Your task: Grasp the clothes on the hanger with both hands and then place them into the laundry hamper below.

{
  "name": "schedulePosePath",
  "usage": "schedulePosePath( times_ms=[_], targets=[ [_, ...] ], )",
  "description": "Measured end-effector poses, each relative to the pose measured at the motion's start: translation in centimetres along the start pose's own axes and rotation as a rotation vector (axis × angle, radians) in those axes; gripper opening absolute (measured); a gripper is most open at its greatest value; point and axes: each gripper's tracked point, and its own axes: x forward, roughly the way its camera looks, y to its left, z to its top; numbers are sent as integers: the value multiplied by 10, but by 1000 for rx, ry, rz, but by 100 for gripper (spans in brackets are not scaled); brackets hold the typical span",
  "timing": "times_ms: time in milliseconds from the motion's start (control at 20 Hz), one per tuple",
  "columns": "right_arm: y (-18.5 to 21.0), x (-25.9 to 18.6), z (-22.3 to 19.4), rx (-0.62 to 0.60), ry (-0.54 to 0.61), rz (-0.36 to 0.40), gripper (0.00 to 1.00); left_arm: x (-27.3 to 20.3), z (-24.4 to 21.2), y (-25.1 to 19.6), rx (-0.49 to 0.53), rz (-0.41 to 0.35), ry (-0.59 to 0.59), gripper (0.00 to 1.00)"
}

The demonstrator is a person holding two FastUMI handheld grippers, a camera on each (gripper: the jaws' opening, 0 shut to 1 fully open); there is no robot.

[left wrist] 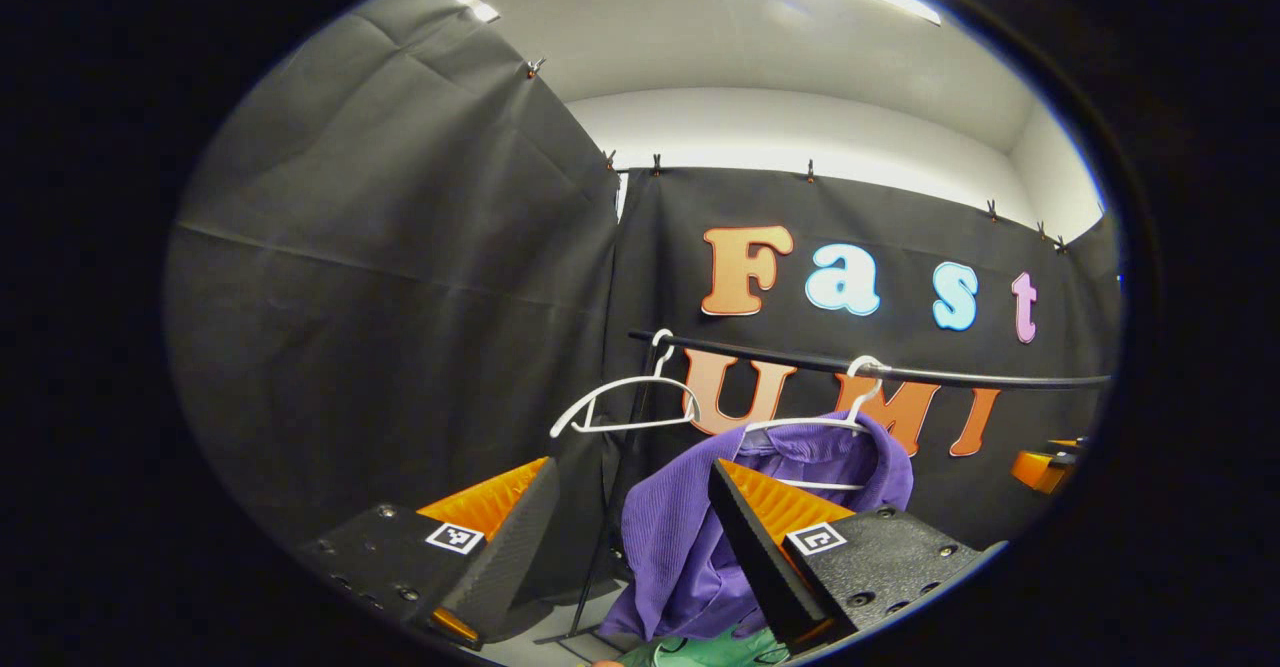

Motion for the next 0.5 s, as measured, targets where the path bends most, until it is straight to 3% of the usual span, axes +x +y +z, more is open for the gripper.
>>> schedulePosePath(
  times_ms=[50,400,450,500],
  targets=[
    [2,3,-4,11,3,22,94,-2,-4,-5,11,9,5,95],
    [25,38,-44,49,56,110,94,10,-44,-33,44,38,81,92],
    [27,43,-49,45,59,111,100,15,-50,-33,44,36,89,92],
    [30,48,-54,43,64,109,98,22,-56,-32,48,34,100,95]
  ],
)
